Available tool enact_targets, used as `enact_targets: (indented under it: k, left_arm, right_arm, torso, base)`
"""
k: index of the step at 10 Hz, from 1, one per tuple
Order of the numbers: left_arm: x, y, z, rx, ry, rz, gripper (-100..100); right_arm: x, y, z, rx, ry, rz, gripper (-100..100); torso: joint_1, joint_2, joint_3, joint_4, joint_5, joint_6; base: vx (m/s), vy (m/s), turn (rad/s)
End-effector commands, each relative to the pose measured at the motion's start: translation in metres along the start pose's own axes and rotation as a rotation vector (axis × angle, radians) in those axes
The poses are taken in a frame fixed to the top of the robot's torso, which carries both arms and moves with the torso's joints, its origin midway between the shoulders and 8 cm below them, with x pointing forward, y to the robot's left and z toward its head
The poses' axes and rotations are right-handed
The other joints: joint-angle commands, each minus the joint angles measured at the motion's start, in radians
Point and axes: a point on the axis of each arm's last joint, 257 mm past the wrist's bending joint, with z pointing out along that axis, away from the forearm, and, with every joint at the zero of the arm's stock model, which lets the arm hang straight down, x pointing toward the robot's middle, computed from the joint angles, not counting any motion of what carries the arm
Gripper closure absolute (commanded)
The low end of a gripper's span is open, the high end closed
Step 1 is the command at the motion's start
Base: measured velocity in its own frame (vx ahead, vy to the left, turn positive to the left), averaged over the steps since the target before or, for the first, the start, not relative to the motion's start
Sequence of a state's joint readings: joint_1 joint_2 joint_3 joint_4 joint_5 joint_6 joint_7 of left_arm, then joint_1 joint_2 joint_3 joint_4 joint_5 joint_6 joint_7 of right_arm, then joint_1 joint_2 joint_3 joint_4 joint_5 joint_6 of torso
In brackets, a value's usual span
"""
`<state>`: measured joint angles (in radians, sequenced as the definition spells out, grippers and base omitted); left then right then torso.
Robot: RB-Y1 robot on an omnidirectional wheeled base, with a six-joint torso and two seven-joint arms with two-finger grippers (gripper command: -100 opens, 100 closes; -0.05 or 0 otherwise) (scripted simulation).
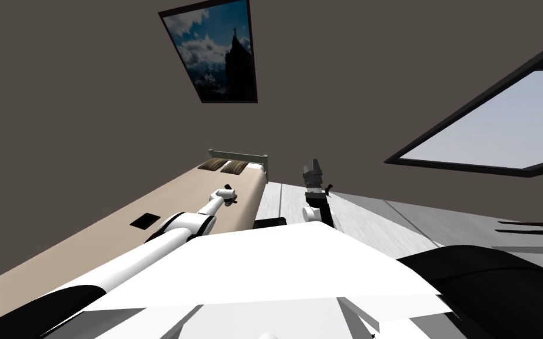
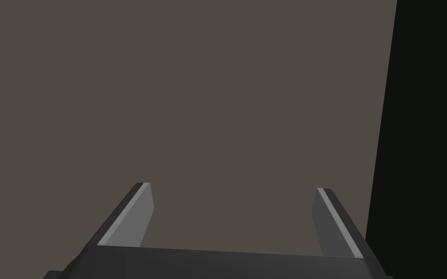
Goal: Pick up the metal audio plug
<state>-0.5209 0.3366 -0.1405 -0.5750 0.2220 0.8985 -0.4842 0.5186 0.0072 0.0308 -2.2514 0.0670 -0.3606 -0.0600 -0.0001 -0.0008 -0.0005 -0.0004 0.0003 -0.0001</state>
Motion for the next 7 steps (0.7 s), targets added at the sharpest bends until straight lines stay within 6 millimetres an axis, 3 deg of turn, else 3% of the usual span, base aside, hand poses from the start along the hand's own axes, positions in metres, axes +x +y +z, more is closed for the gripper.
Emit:
enact_targets:
  k: [1,2,3,4,6,7]
  left_arm:
    - [0.000,0.000,0.000,0.000,0.000,0.000,100]
    - [0.000,0.000,0.000,0.000,0.000,0.000,100]
    - [0.000,0.000,0.000,0.000,0.000,0.000,0]
    - [-0.008,-0.007,-0.008,0.002,0.000,0.008,100]
    - [-0.011,-0.008,-0.010,0.005,-0.003,0.008,100]
    - [-0.011,-0.008,-0.011,0.003,-0.002,0.010,0]
  right_arm:
    - [0.000,0.000,0.000,0.000,0.000,0.000,0]
    - [0.000,0.000,0.000,0.000,0.000,0.000,0]
    - [0.000,0.000,0.000,0.000,0.000,0.000,0]
    - [0.000,0.000,0.000,0.000,0.000,0.000,0]
    - [0.000,0.000,0.000,0.000,0.000,0.000,0]
    - [0.000,0.000,0.000,0.000,0.000,0.000,0]
  torso:
    - [0.000,0.000,0.000,0.000,0.000,0.000]
    - [0.000,0.000,0.000,0.000,0.000,0.000]
    - [0.000,0.000,0.000,0.000,0.000,0.000]
    - [0.000,0.000,0.000,0.000,0.000,0.000]
    - [-0.004,0.003,0.002,0.001,-0.001,0.000]
    - [-0.002,0.002,0.001,0.000,0.000,0.000]
  base:
    - [0.000,0.000,0.000]
    - [0.000,0.000,0.000]
    - [0.000,0.000,0.000]
    - [-0.034,-0.032,0.035]
    - [-0.038,-0.040,0.031]
    - [0.000,0.000,0.000]
